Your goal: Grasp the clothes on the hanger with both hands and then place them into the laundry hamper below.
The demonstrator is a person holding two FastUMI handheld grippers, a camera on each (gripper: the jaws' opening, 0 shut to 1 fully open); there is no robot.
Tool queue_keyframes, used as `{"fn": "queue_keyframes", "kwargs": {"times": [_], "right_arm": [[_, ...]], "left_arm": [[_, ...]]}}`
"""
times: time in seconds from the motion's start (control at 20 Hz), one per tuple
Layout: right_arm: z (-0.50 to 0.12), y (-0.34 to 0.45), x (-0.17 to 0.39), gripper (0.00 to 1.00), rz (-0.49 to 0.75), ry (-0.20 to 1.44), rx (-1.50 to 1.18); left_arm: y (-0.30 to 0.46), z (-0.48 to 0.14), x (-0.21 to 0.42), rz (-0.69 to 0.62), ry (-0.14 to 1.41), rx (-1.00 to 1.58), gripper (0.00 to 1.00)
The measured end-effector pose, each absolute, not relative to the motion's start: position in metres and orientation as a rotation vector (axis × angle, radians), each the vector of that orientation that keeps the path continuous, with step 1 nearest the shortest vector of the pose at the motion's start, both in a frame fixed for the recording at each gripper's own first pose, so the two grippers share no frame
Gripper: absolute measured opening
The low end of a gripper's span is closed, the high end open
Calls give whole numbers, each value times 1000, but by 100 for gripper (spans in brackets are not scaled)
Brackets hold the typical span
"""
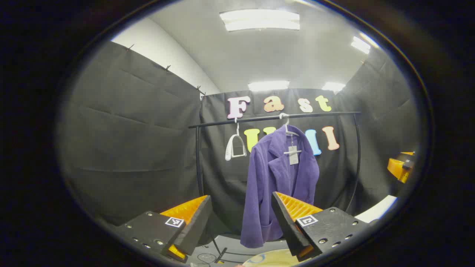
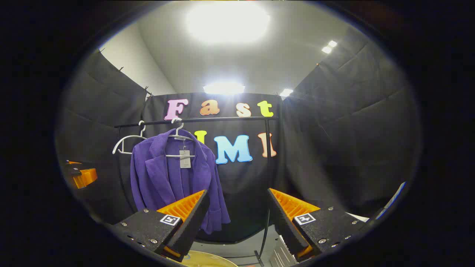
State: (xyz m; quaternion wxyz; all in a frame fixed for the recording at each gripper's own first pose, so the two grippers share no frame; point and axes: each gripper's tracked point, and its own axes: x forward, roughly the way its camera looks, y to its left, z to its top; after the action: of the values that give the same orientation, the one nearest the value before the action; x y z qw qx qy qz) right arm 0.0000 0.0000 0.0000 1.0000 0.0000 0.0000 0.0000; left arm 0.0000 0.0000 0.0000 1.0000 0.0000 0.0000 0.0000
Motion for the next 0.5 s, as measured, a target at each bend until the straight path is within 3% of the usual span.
{"fn": "queue_keyframes", "kwargs": {"times": [0.35, 0.4, 0.45, 0.5], "right_arm": [[-2, -3, 2, 95, -1, 7, -6], [-4, -3, 3, 95, 0, 11, -7], [-5, -4, 3, 95, -2, 14, -9], [-5, -5, 3, 95, -5, 16, -9]], "left_arm": [[-2, -2, 0, -14, -2, 0, 93], [-5, -3, 0, -15, 1, -1, 87], [-10, -5, 1, -17, 1, -1, 87], [-11, -4, 2, -18, 2, 0, 99]]}}
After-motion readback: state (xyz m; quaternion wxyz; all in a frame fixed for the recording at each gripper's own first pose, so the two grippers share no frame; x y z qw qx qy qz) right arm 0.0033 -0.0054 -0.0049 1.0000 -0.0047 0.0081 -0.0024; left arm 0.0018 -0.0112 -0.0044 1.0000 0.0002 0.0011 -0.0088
